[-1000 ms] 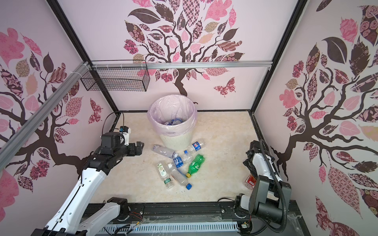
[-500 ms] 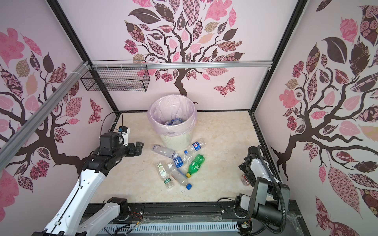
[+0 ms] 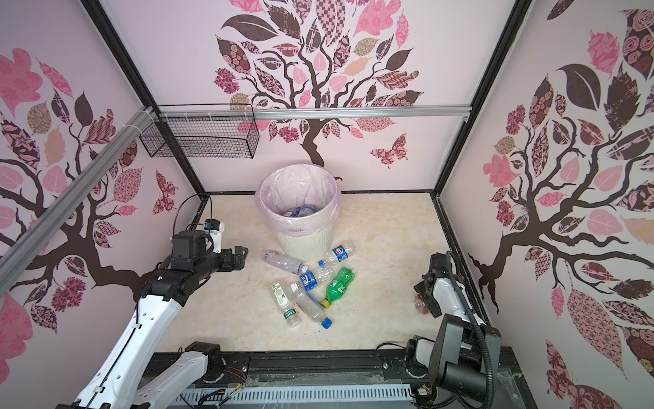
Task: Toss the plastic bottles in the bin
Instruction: 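Close the right gripper on the tea bottle and lift it, then carry the tea bottle with the right gripper toward the bin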
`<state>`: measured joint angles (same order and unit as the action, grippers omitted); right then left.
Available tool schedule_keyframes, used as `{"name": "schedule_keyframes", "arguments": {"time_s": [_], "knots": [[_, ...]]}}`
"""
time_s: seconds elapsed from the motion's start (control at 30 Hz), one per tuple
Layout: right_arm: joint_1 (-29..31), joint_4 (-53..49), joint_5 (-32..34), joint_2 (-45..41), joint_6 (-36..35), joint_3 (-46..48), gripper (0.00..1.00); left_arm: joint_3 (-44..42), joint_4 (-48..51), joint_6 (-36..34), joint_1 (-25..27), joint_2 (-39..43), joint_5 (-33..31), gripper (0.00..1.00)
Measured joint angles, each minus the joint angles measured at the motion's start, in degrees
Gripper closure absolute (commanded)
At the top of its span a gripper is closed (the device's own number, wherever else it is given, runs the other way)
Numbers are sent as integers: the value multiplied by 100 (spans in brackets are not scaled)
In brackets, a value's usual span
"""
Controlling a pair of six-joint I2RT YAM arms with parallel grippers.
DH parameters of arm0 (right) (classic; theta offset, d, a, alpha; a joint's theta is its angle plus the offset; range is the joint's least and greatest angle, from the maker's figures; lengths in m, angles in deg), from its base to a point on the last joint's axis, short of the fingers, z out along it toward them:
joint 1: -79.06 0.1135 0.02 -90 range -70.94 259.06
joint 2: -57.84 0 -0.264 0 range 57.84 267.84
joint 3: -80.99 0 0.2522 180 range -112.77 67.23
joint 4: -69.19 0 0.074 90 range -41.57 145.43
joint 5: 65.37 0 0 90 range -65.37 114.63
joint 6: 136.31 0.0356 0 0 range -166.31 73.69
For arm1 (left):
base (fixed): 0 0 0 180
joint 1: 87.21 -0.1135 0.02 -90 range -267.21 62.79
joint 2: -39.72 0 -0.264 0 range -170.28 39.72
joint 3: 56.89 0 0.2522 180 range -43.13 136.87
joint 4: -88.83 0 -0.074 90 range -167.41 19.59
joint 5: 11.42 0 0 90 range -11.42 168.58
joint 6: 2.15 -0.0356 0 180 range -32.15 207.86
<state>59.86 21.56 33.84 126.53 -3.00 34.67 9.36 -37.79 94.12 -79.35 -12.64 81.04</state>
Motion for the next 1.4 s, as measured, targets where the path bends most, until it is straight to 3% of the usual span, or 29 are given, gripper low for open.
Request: {"name": "schedule_keyframes", "arguments": {"time_s": [0.77, 1.23, 1.4], "knots": [[0, 634, -949, -815, -409, 81, 45, 0, 4, 94, 0, 52, 20, 2], [9, 1801, -3348, -627, -621, -597, 43, 0, 2, 140, 0, 76, 52, 2], [267, 2184, -3967, -599, -535, -896, 43, 0, 2, 195, 0, 79, 105, 2]]}}
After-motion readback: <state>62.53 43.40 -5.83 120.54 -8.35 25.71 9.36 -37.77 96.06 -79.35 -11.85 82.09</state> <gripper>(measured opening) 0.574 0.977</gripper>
